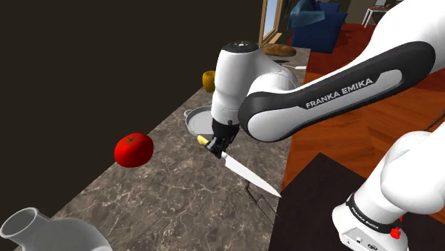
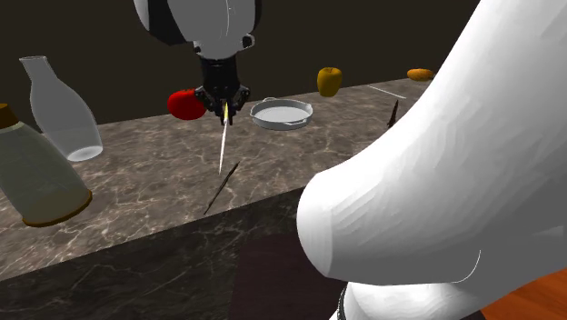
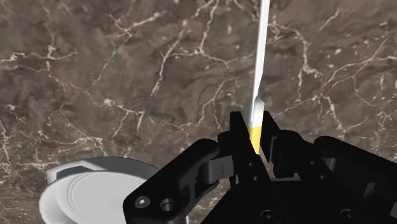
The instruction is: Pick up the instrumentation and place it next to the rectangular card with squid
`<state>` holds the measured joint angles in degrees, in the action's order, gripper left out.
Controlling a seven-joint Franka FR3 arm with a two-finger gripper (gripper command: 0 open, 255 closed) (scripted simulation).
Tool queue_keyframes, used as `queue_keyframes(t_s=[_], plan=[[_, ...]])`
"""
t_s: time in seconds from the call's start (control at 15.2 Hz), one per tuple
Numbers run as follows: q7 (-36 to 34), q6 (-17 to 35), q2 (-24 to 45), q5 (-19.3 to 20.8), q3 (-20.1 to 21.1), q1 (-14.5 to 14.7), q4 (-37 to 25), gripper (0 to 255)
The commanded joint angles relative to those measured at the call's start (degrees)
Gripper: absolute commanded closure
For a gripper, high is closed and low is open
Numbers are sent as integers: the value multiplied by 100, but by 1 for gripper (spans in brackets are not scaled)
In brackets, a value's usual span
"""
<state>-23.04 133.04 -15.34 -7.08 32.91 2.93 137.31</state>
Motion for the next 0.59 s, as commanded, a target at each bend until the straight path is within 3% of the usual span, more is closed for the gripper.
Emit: queue_keyframes(t_s=[0.0,0.53], plan=[[326,9,-43,-30,-212,-83,62,255],[1551,58,62,18,-1032,-526,74,255]])
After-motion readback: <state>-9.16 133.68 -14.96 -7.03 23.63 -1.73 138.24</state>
